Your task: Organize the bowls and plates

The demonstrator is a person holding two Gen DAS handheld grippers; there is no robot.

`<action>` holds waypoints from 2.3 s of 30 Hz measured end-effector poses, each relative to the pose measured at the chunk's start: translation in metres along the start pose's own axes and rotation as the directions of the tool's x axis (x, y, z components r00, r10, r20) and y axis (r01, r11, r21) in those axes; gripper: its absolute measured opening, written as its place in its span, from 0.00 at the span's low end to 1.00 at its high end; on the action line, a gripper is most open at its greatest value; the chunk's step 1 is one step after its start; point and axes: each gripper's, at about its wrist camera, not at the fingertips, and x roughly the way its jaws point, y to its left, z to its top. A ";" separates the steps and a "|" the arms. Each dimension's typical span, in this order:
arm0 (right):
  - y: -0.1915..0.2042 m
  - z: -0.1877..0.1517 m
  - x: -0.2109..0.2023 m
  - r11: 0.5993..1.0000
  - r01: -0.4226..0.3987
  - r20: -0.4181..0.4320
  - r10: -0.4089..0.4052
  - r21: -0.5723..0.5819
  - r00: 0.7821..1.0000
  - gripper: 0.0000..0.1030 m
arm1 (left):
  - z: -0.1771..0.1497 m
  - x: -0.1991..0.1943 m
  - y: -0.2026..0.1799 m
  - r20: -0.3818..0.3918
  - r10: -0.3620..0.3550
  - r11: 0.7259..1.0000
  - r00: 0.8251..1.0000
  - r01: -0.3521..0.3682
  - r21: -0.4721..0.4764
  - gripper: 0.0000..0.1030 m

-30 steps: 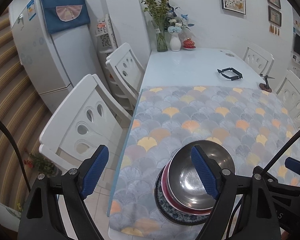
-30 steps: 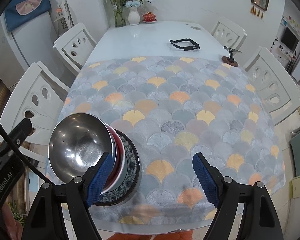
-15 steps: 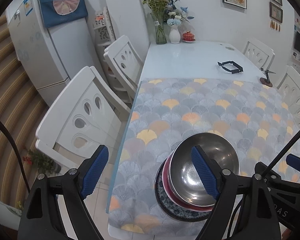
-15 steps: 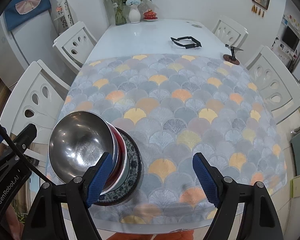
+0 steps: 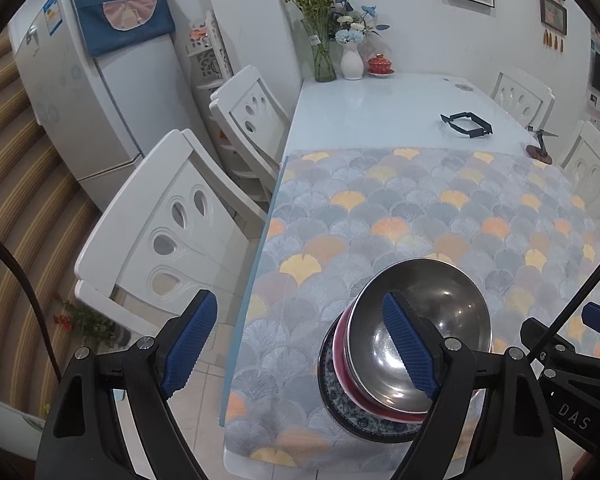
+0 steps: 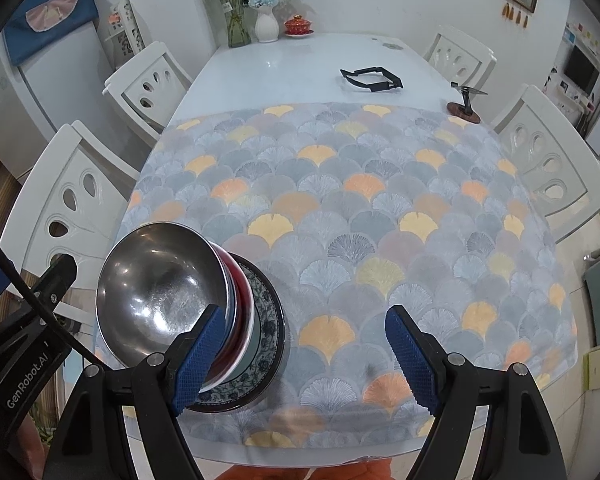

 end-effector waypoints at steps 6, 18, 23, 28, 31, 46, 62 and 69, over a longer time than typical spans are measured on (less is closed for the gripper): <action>0.002 -0.002 0.002 1.000 -0.001 -0.012 0.001 0.005 1.000 0.78 | 0.000 0.000 -0.002 0.002 0.005 1.000 1.000 -0.005 0.013 0.81; 0.002 -0.005 0.006 1.000 -0.003 -0.031 0.003 0.019 1.000 0.78 | -0.003 0.002 -0.004 -0.005 0.004 1.000 1.000 -0.004 0.026 0.81; 0.002 -0.006 0.007 1.000 -0.003 -0.033 0.004 0.019 0.999 0.78 | -0.004 0.002 -0.004 -0.005 0.004 1.000 1.000 -0.003 0.028 0.81; 0.003 -0.006 0.007 1.000 -0.014 -0.035 0.014 0.024 0.999 0.78 | -0.004 0.001 -0.004 -0.006 0.002 1.000 1.000 -0.002 0.028 0.81; 0.004 -0.007 0.007 1.000 -0.013 -0.036 0.014 0.023 0.999 0.78 | -0.006 0.002 -0.003 -0.010 0.001 1.000 1.000 -0.001 0.030 0.81; 0.007 -0.008 0.011 0.999 -0.032 -0.054 0.033 0.020 0.998 0.78 | -0.007 0.001 -0.001 -0.007 0.003 1.000 1.000 -0.002 0.025 0.81; 0.011 -0.003 0.018 0.999 -0.041 -0.069 0.040 -0.009 0.997 0.78 | -0.004 0.003 -0.002 -0.011 -0.010 0.999 1.000 0.010 0.035 0.81; 0.012 -0.002 0.019 0.999 -0.039 -0.068 0.038 -0.019 0.997 0.78 | -0.004 0.002 -0.003 0.007 -0.017 0.999 1.000 0.017 0.035 0.81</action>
